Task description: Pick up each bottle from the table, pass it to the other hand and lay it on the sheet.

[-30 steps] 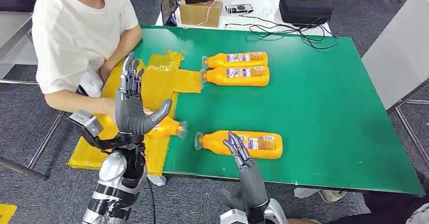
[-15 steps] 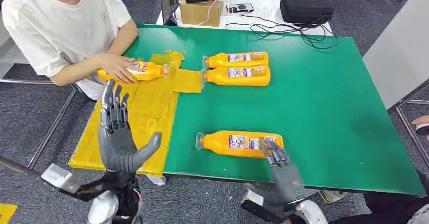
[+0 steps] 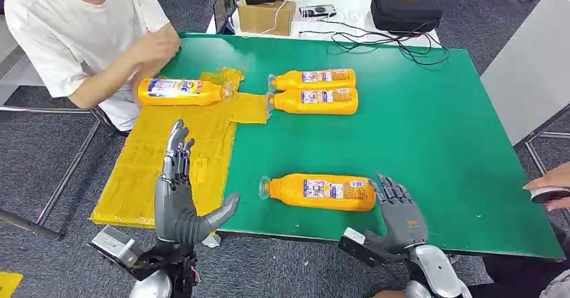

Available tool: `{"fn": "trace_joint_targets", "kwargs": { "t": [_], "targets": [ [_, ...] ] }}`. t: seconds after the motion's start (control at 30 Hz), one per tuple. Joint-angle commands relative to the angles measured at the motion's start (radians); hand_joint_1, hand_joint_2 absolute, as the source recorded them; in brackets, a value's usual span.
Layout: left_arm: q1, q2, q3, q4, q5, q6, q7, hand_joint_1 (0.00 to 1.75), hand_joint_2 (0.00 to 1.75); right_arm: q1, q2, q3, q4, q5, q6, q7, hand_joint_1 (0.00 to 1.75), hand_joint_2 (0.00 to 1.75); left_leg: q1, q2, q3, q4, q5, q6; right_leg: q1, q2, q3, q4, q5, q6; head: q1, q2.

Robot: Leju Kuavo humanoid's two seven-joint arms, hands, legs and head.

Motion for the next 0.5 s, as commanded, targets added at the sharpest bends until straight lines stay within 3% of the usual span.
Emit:
{"fn": "trace_joint_targets", "kwargs": {
  "t": [0.03, 0.13, 0.4, 0.5],
  "targets": [
    [-0.060, 0.023, -0.027, 0.084, 0.002, 0.013, 0.007, 0.00, 1.75, -0.165, 0.104, 0.121, 0.221, 0.006, -0.021, -0.005, 0.00, 1.75, 0.001, 0.004, 0.005, -0.002, -0.001, -0.001, 0.001, 0.003, 0.004, -0.002, 0.000, -0.002, 0.000, 0.000],
    [-0.067, 0.024, -0.038, 0.080, 0.008, 0.012, 0.007, 0.00, 1.75, -0.220, 0.142, 0.171, 0.277, 0.016, -0.020, 0.010, 0.00, 1.75, 0.001, 0.006, 0.006, -0.002, -0.002, -0.002, 0.002, 0.005, 0.004, -0.002, 0.000, -0.003, 0.000, 0.000],
    [-0.069, 0.027, -0.041, 0.081, 0.009, 0.015, 0.006, 0.00, 1.75, -0.231, 0.140, 0.177, 0.297, 0.010, -0.021, 0.014, 0.00, 1.75, 0.001, 0.001, 0.003, -0.001, 0.000, -0.001, 0.002, 0.001, 0.003, -0.001, -0.001, -0.002, 0.000, 0.000],
    [-0.070, 0.027, -0.041, 0.079, -0.003, 0.031, 0.008, 0.00, 1.75, -0.258, 0.138, 0.205, 0.351, 0.002, 0.035, 0.037, 0.00, 1.75, 0.001, 0.002, 0.005, -0.001, -0.002, -0.001, 0.002, 0.002, 0.005, -0.001, -0.001, -0.002, 0.000, 0.000]
  ]
}}
